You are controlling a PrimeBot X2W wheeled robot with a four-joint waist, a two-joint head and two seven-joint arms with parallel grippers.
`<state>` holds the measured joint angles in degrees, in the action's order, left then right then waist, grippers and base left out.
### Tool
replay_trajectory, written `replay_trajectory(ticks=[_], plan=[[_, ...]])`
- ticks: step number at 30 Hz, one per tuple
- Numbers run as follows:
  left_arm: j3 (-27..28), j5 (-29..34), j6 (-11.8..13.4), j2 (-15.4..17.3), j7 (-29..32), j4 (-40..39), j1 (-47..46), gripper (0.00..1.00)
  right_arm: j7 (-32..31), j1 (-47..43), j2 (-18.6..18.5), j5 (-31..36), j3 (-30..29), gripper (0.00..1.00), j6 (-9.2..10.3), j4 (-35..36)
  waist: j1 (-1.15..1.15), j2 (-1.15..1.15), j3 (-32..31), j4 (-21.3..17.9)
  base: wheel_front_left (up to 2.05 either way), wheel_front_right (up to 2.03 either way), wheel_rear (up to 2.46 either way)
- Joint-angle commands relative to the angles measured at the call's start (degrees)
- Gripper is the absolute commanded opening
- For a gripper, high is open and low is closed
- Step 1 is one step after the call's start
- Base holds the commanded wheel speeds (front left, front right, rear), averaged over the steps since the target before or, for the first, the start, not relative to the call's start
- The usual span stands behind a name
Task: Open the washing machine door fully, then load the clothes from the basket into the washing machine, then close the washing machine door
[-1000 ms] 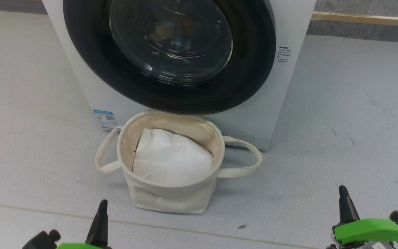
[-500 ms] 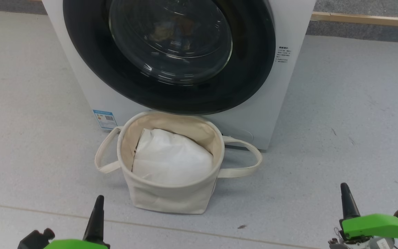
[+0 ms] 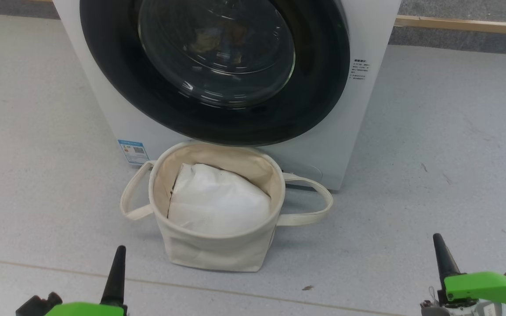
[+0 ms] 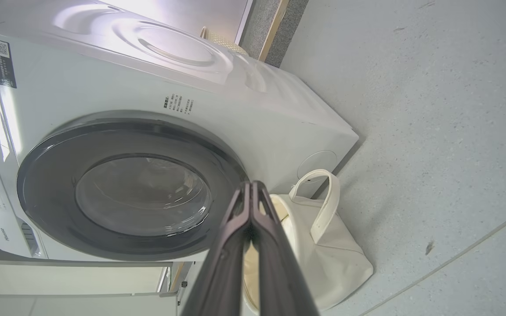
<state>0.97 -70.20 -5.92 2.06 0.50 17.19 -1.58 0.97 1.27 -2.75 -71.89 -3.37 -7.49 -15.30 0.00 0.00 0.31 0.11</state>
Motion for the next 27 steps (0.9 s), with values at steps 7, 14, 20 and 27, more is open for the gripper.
replay_trajectory(ticks=[7, 14, 20, 27], plan=[[2.7, -5.4, -0.7, 0.6, 1.6, -2.3, -3.4, 0.00, -1.7, 3.5, -1.2, -5.4, 0.1, 0.00, 0.00, 1.6, 0.00, 0.00, 0.0, 0.0, 0.00, 0.00, 0.00], [3.3, -9.2, -0.9, 0.7, 2.6, -2.5, -3.7, 0.00, -2.7, 3.8, -1.2, -9.1, -0.3, 0.00, 0.00, 1.6, 0.00, 0.00, -0.1, 0.0, 0.00, 0.00, 0.00], [4.0, -13.0, -1.1, 0.7, 3.6, -2.7, -4.0, 0.00, -3.8, 4.1, -1.2, -12.8, -0.7, 0.00, 0.00, 1.5, 0.00, 0.00, -0.1, -0.1, 0.00, 0.00, 0.00], [4.8, -17.4, -1.3, 0.8, 4.8, -2.9, -4.3, 0.00, -5.0, 4.4, -1.2, -17.1, -1.2, 0.00, 0.00, 1.4, 0.00, 0.00, -0.1, -0.1, 0.00, 0.00, 0.00]])
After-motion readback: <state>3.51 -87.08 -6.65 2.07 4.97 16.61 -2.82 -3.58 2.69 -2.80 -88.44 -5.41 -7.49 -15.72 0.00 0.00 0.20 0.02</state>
